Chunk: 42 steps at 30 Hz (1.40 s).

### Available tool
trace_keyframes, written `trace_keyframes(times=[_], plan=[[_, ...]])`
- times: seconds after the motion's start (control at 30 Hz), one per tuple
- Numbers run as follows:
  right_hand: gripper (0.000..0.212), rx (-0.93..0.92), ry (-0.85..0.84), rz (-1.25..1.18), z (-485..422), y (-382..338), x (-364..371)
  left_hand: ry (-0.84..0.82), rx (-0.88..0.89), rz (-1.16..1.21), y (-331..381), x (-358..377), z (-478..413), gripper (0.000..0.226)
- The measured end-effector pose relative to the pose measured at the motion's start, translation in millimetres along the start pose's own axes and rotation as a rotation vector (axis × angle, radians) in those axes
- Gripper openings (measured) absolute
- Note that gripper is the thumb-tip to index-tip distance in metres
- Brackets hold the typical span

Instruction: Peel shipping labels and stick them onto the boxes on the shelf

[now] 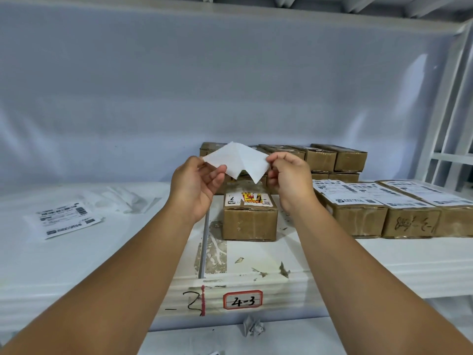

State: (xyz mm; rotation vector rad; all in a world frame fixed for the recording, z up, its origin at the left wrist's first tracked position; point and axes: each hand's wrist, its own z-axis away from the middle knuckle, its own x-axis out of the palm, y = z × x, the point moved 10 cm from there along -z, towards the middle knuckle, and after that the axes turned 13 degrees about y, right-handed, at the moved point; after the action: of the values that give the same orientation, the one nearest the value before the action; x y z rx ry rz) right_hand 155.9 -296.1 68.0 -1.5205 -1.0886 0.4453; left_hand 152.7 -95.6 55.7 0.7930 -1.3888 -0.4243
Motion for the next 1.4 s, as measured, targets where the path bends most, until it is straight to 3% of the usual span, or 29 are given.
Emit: trace_keyframes(times=[0.17,0.37,0.53,0.67,0.83,1.0,1.07,1.13,1.27,1.4], plan=[[0.027,0.069,0.099,-0.094,-1.7,3.3,-10.5,0.076,0.0,0.136,6.8,-14.3,-10.1,0.019],[0.011,0.015,0.084,-0.263,-2.0,-9.0,-12.6,0.296,0.058,0.027,12.0,-46.0,-22.1,0.019],[0.009,0.186,0.133,-0.579,-6.7,-1.3,-19.3,0.498,0.06,0.118,15.5,-74.4,-26.6,0.02],[0.011,0.242,0.104,-0.57,-7.8,6.1,-15.2,0.527,0.12,0.093,22.7,-78.7,-29.0,0.028],[0.025,0.224,0.113,-0.58,-9.3,6.2,-15.8,0.376,0.522,-0.285,60.2,-44.8,-14.6,0.015],[0.029,0.184,0.081,-0.42,-8.5,4.8,-12.9,0.35,0.69,-0.491,94.4,-52.7,-31.2,0.011],[0.028,0.166,0.081,-0.355,-8.8,6.1,-12.8,0.362,0.785,-0.702,101.4,-66.1,-39.8,0.012],[0.027,0.154,0.071,-0.317,-8.5,7.0,-11.3,0.425,0.796,-0.871,99.8,-85.0,-49.0,0.011],[0.013,0.043,0.02,-0.236,-2.4,-3.8,-5.4,0.582,0.726,-0.96,101.3,-108.1,-59.5,0.017],[0.01,-0.142,0.027,-0.095,5.9,-21.8,-3.3,0.554,0.735,-1.065,98.3,-106.6,-64.2,0.021]])
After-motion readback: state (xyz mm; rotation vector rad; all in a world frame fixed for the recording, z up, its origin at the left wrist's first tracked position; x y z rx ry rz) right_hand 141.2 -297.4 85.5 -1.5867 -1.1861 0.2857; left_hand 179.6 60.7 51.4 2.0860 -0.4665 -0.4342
